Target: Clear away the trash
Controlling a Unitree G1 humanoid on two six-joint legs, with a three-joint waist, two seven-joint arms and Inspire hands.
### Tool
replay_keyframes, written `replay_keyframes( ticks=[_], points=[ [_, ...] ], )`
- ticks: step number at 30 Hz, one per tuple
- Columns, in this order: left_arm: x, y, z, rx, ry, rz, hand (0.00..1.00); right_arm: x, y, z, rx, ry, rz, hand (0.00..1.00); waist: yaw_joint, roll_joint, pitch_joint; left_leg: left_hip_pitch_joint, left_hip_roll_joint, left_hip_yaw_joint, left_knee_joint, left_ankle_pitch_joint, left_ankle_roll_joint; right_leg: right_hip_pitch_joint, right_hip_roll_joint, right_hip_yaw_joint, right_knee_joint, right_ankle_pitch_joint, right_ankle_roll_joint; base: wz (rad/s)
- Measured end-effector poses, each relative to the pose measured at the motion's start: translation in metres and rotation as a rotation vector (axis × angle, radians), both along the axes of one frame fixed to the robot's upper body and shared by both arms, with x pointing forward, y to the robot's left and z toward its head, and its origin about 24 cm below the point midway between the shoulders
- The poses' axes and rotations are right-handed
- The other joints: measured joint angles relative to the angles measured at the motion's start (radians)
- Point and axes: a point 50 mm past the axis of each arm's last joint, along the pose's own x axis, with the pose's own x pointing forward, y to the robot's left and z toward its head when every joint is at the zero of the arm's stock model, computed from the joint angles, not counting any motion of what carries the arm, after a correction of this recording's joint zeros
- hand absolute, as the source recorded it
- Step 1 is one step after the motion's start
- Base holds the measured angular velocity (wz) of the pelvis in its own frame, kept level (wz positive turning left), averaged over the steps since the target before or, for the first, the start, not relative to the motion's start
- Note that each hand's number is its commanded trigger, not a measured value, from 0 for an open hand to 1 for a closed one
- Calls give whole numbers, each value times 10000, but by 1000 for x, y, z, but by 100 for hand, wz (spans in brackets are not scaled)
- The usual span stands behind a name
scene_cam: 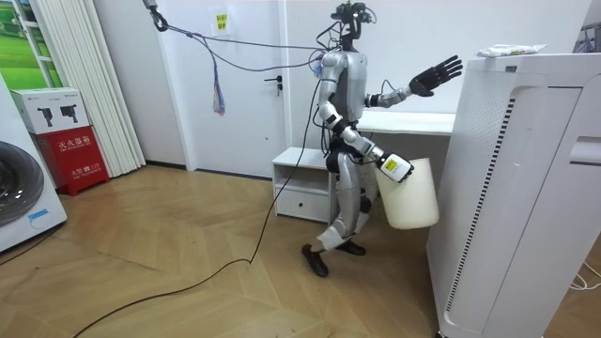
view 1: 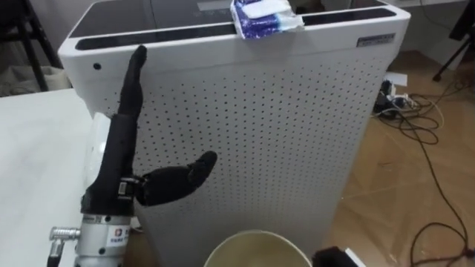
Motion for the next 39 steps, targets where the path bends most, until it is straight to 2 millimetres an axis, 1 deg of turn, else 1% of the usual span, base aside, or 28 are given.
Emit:
replay_keyframes(
  ticks=[1, 2, 4, 5, 8, 9, 11, 13, 15, 19, 21, 22, 24, 29, 33, 39],
  points=[
    [-3, 0, 1, 305, -159, 35, 0, 0, -1, 0, -65, -1, 23, 100, 78, 5, -12, 106, 38, -120, -296, 101, -127, 279, 174, -34, -462, 82, -59, 27],
    [-5, 0, 2, 472, -235, 49, 0, 0, -1, 0, -81, 3, 43, 100, 149, -7, -9, 163, 61, -145, -416, 176, -174, 366, 208, -69, -630, 146, -102, 15],
    [-9, -1, 2, 998, -343, 106, 0, 0, -2, 0, -272, 16, 222, 100, 270, -34, -4, 383, 169, -302, -859, 368, -309, 749, 457, -91, -1294, 353, -178, 14],
    [-10, -1, 2, 1073, -355, 114, 0, 0, -2, 0, -287, 20, 247, 100, 269, -39, -1, 429, 187, -373, -927, 396, -338, 844, 503, -96, -1438, 393, -190, 14],
    [-10, 0, 5, 1290, -538, 252, 0, 2, -1, 4, -245, -119, 429, 100, 351, -102, -16, 598, 242, -395, -1331, 554, -447, 1028, 645, -137, -1810, 526, -271, -2],
    [-11, 0, 10, 1314, -761, 311, 0, 4, 1, 6, -164, -211, 556, 100, 376, -99, -15, 631, 292, -386, -1484, 605, -486, 1103, 714, -183, -1999, 640, -328, -9],
    [-13, 1, 27, 1416, -1616, 413, 0, 6, 3, 9, -54, -324, 730, 100, 375, -105, -20, 653, 381, -382, -1618, 661, -551, 1208, 838, -201, -2325, 809, -377, -5],
    [-19, 4, 49, 1407, -2864, 571, 0, 7, 6, 12, 73, -434, 955, 100, 386, -58, -32, 863, 431, -371, -1851, 730, -614, 1439, 931, -218, -2630, 898, -410, -2],
    [-22, 4, 57, 1251, -3425, 670, 0, 6, 7, 13, 144, -424, 1072, 100, 382, -28, -52, 1153, 425, -370, -2035, 785, -656, 1665, 967, -214, -2764, 900, -412, 0],
    [-23, 4, 58, 1245, -3642, 757, 0, 7, 11, 16, 282, -509, 1497, 100, 353, 24, -75, 1397, 401, -367, -2311, 836, -711, 1819, 1046, -219, -3014, 901, -416, 0],
    [-23, 3, 58, 1428, -3714, 835, 0, 8, 12, 17, 322, -528, 1603, 100, 354, 49, -64, 1460, 400, -370, -2370, 840, -717, 1898, 1060, -184, -3040, 902, -418, -9],
    [-24, 2, 58, 1525, -3755, 879, 0, 8, 12, 17, 348, -507, 1655, 100, 372, 75, -47, 1546, 400, -379, -2414, 840, -717, 1959, 1078, -101, -3067, 902, -417, -15],
    [-24, 3, 58, 1506, -3778, 902, 0, 8, 13, 17, 365, -497, 1685, 100, 400, 94, -42, 1626, 401, -395, -2452, 840, -718, 2014, 1087, -9, -3130, 904, -419, -15],
    [-23, 3, 61, 1485, -4053, 1039, 0, 7, 13, 17, 349, -480, 1728, 100, 370, 116, -28, 1730, 399, -418, -2575, 840, -717, 2075, 1088, 8, -3191, 920, -409, -1],
    [-23, 4, 62, 1448, -4206, 1194, 0, 7, 13, 17, 341, -455, 1775, 100, 292, 166, 10, 1870, 391, -416, -2644, 840, -717, 2182, 1095, 7, -3218, 920, -408, 0],
    [-22, 3, 61, 1583, -4201, 1332, 0, 6, 14, 16, -94, -345, 2246, 100, 157, 248, 16, 1884, 374, -405, -2763, 857, -708, 2141, 1097, 22, -3230, 920, -406, 0]
  ],
)
